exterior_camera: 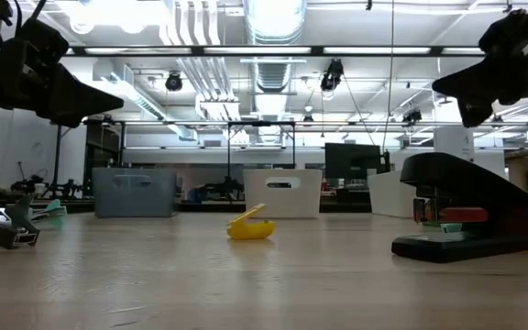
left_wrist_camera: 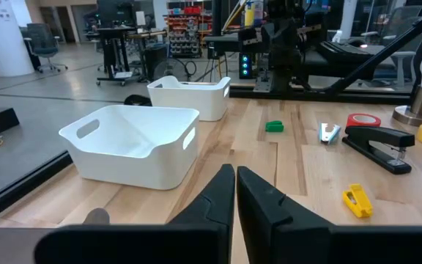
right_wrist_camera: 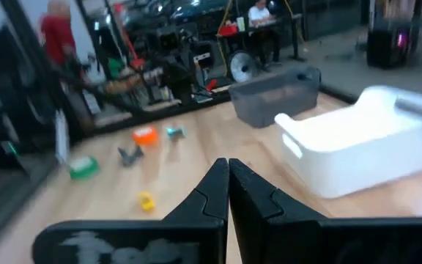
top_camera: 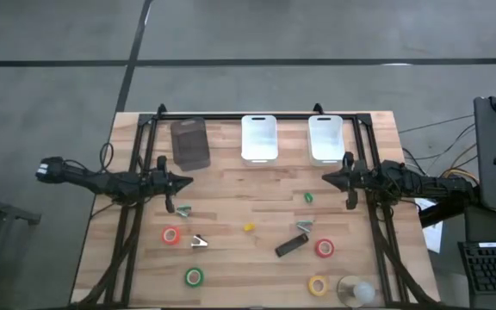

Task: Pick and place Stapler, Stapler remover, tape
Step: Put the red tape into the left white bin

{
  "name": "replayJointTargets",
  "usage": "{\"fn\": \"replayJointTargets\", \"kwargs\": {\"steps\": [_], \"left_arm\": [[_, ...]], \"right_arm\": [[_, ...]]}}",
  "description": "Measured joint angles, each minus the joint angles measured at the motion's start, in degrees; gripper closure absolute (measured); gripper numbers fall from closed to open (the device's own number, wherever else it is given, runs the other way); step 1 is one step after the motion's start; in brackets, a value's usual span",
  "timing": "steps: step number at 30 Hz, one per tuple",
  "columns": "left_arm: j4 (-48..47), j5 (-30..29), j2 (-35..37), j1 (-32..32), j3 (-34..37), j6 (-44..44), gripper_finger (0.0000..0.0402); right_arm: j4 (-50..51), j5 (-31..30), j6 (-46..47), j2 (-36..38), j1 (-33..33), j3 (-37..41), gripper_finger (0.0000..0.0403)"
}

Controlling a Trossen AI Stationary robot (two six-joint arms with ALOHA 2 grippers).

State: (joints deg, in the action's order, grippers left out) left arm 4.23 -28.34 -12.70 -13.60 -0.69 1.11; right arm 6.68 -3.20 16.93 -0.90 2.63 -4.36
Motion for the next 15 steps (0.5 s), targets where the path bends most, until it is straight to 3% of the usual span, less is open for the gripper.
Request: {"fn": "replayJointTargets", "kwargs": {"steps": [5,8,12,15], "left_arm": [[0.0,0.01,0.01,0.0,0.01,-0.01,0.0381],[-0.02,0.0,0.0,0.02,0.01,-0.01,0.0381],[0.0,0.0,0.01,0.0,0.0,-0.01,0.0381],[0.0,0.0,0.01,0.0,0.01,-0.01,0.0381]], "right_arm": [[-3.19,-0.74,5.32,-0.02,-0.11,0.01,0.0394],[-8.08,1.98,11.87,-0.1,-0.13,1.08,0.0394],[-18.65,10.4,16.14,-1.78,-0.53,3.57,0.0394],[-22.55,10.68,17.42,-5.21,-2.78,3.84,0.0394]]}}
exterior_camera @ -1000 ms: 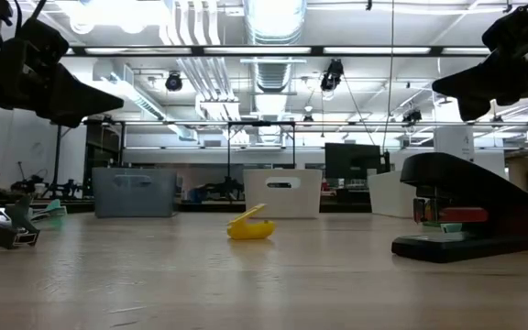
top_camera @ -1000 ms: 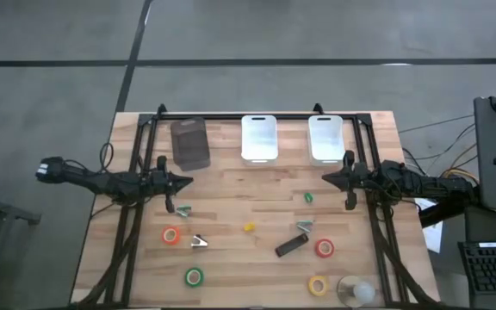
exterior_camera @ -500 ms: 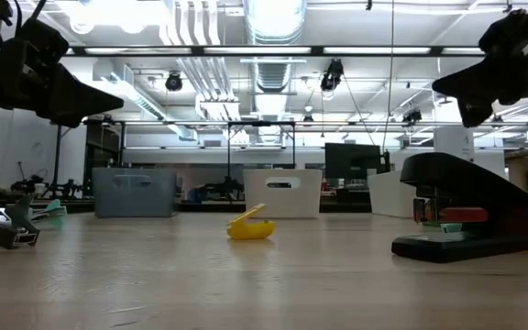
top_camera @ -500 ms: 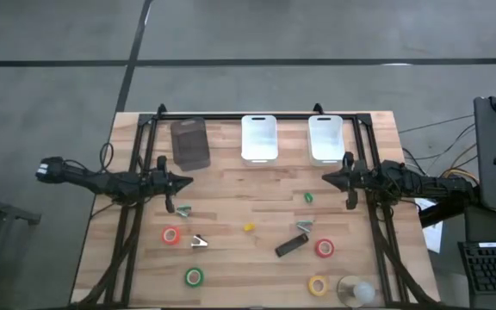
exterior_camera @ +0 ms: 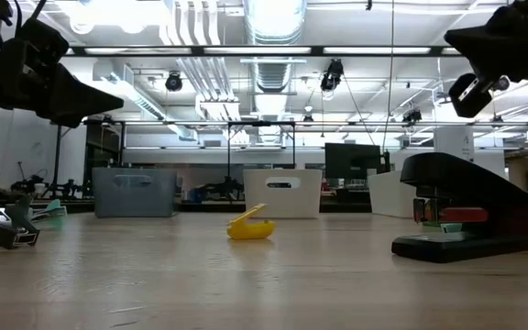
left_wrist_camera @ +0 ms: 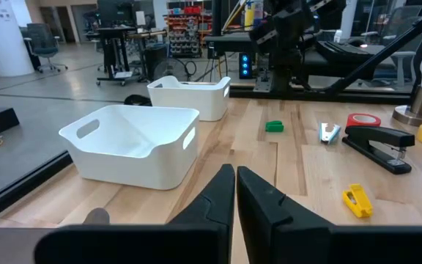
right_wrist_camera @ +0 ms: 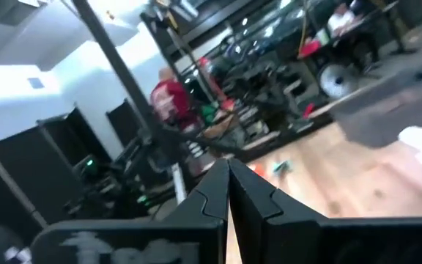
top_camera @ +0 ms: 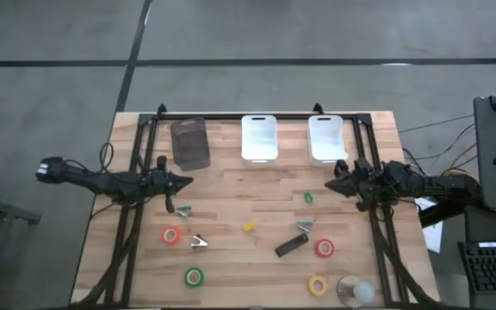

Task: Pick and place Stapler, Stapler remover, tape
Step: Put the red tape into the left white bin

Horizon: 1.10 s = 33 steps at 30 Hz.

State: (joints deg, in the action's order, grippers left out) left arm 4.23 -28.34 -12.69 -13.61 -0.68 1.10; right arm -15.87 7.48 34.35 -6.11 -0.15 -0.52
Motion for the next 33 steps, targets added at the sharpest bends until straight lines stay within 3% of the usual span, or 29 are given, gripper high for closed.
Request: {"fn": "replayJointTargets", "kwargs": {"steps": [8,15,24,33], "left_arm": [[-0.02,0.01,0.0,0.01,0.01,0.0,0.0381],[-0.01,0.0,-0.07,0.0,0.01,0.01,0.038],[0.0,0.0,-0.09,0.0,0.01,0.0,0.038],[-0.01,0.02,-0.09,0.02,0.01,0.0,0.0381]], "right_arm": [[-6.87,-8.36,0.12,-16.25,-10.43,-1.29,0.0386],[-6.32,-10.71,0.44,-33.5,-14.63,-10.79,0.0323],[4.54,-10.53,-8.58,-55.42,-16.13,-30.7,0.0216],[17.98,-10.07,-12.56,-66.18,-16.11,-44.58,0.0166]]}}
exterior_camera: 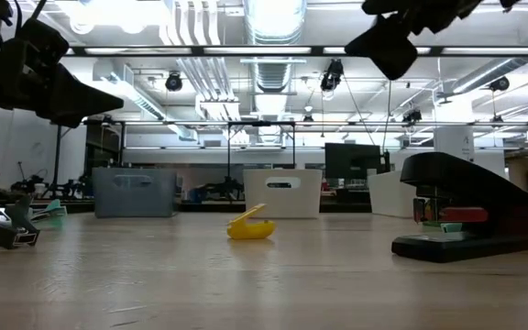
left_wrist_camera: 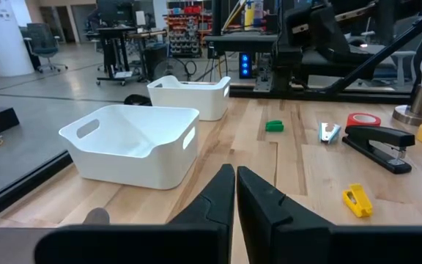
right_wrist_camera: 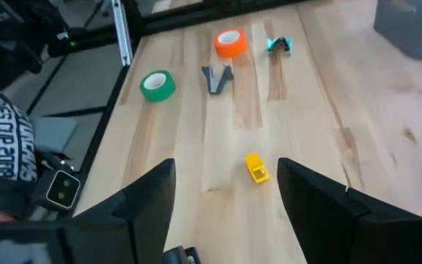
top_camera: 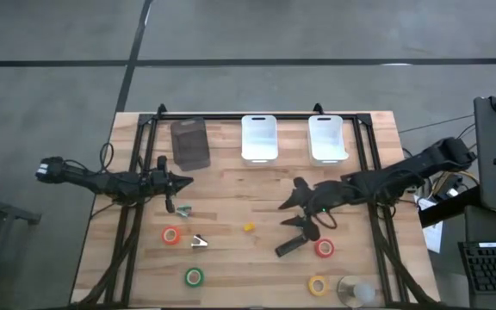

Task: Pick and place Stapler, Stapler remover, tape
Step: Put the red tape into the left white bin

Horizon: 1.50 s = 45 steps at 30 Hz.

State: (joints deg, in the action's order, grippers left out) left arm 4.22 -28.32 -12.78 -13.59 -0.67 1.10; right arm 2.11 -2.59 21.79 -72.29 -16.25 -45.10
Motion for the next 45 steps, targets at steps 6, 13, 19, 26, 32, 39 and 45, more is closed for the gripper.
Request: {"fn": "replayJointTargets", "kwargs": {"steps": [6,13,19,26,32,39,45], "left_arm": [[0.0,-0.02,-0.02,-0.01,0.0,0.0,0.0381],[-0.01,-0.02,-0.15,-0.02,-0.02,0.0,0.038],[-0.01,-0.02,-0.17,-0.02,0.0,0.0,0.038],[-0.01,0.0,-0.17,0.0,-0.02,0.0,0.0381],[-0.02,-0.02,-0.17,-0.02,0.0,0.0,0.0381],[-0.01,0.0,-0.17,-0.01,0.0,0.0,0.0381],[-0.01,-0.02,-0.17,-0.02,-0.02,0.0,0.038]], "right_arm": [[19.61,0.84,10.75,-2.67,-0.93,-4.74,0.0169],[40.5,1.99,25.88,-5.72,-7.35,-7.88,0.0169],[46.83,4.38,37.31,-6.21,-13.05,-7.99,0.0166],[48.58,2.42,44.05,-8.26,-16.6,-7.0,0.0168],[48.66,2.85,41.97,-13.06,-17.35,-6.51,0.0175],[47.92,5.45,40.82,-17.44,-17.61,-6.51,0.0179],[47.33,6.25,39.06,-20.49,-18.34,-6.43,0.0177]]}}
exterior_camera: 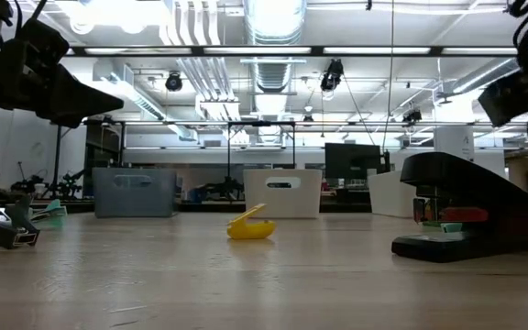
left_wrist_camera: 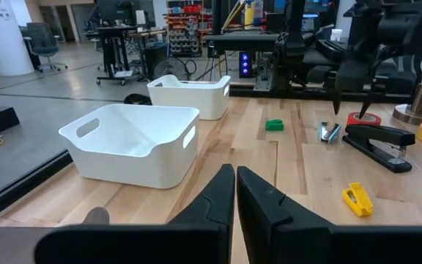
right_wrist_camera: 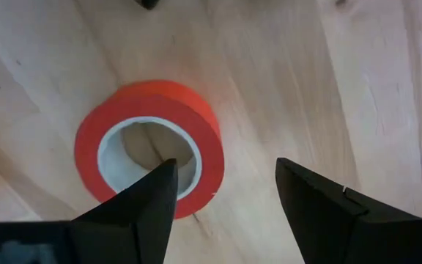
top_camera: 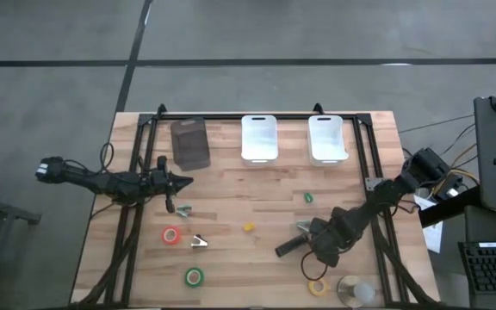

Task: Pick and place Stapler, Stapler remover, tape
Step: Put the red tape into the left white bin

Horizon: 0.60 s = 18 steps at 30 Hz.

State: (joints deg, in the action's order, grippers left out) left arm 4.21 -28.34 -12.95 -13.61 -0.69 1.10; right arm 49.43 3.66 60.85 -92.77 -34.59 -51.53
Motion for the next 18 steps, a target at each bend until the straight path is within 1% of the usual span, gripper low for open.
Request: {"fn": "replayJointTargets", "kwargs": {"steps": [4,8,12,18], "left_arm": [[0.0,0.01,0.0,0.0,0.02,0.0,0.038],[0.0,0.02,0.0,0.02,0.01,0.0,0.038],[0.0,0.0,0.0,0.0,0.02,0.0,0.0381],[0.0,0.0,0.0,0.02,0.02,0.0,0.038]], "right_arm": [[-0.47,-0.22,-1.61,-1.25,0.04,0.01,0.0181],[-0.75,-0.83,-2.42,-1.7,0.04,0.24,0.0202],[-1.83,-0.88,-3.04,-1.86,0.09,0.33,0.0238],[-2.92,-1.88,-3.72,-1.85,0.09,0.44,0.0308]]}}
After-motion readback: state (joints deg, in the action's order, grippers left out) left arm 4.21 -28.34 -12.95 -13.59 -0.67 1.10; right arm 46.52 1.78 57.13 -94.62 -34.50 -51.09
